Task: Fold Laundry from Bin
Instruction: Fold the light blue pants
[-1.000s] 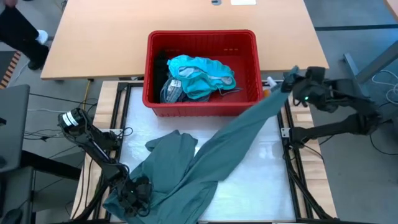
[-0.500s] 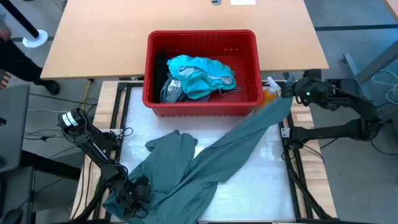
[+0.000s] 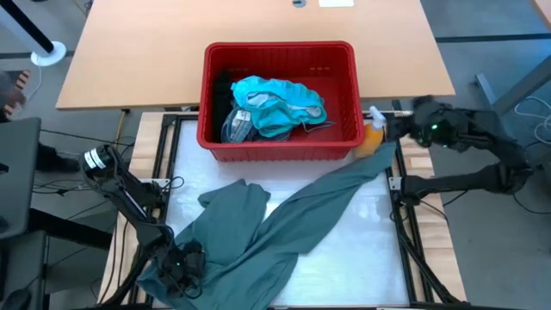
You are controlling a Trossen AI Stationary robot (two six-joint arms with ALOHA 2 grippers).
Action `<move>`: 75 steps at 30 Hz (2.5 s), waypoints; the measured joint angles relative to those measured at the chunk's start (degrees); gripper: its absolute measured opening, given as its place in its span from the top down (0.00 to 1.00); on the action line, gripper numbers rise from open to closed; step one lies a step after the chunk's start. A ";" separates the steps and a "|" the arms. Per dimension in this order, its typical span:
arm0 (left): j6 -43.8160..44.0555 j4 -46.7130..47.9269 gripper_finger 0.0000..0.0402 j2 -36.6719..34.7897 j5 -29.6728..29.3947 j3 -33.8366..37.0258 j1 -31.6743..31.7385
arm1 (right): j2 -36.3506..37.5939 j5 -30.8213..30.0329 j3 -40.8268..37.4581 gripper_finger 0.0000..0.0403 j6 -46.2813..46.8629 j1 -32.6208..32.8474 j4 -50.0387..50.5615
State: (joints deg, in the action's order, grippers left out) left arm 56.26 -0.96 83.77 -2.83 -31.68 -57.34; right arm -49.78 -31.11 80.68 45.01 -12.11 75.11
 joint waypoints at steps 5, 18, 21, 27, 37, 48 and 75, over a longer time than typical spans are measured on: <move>-3.73 -0.28 0.58 -5.52 -4.45 0.02 0.82 | -5.94 12.56 -7.83 0.47 -10.48 14.32 -23.67; -3.63 9.57 0.58 -13.19 -14.83 -0.13 0.88 | -42.04 -2.38 -18.87 0.49 -30.25 31.56 -65.67; -1.97 12.93 0.58 -13.19 -15.10 -0.13 0.92 | -50.19 -6.11 -16.55 0.49 -37.87 29.64 -68.02; 0.65 13.48 0.58 -13.21 -15.25 -0.16 0.82 | -61.45 -1.97 -9.37 0.49 -49.10 25.00 -68.01; -0.79 13.56 0.58 -13.23 -15.69 -0.23 0.46 | -71.70 1.68 1.13 0.49 -58.80 20.42 -64.67; -10.10 9.32 0.58 -14.21 -35.68 -0.32 0.91 | -74.91 8.51 10.01 0.95 -57.19 17.83 -54.19; -31.21 -9.08 0.58 -16.07 -54.49 -0.35 22.25 | -64.83 3.95 17.84 0.95 -59.01 25.91 -58.95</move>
State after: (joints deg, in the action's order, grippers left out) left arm 25.04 -10.04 67.70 -57.32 -32.03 -35.09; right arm -114.61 -27.16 98.52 -14.00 13.81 16.16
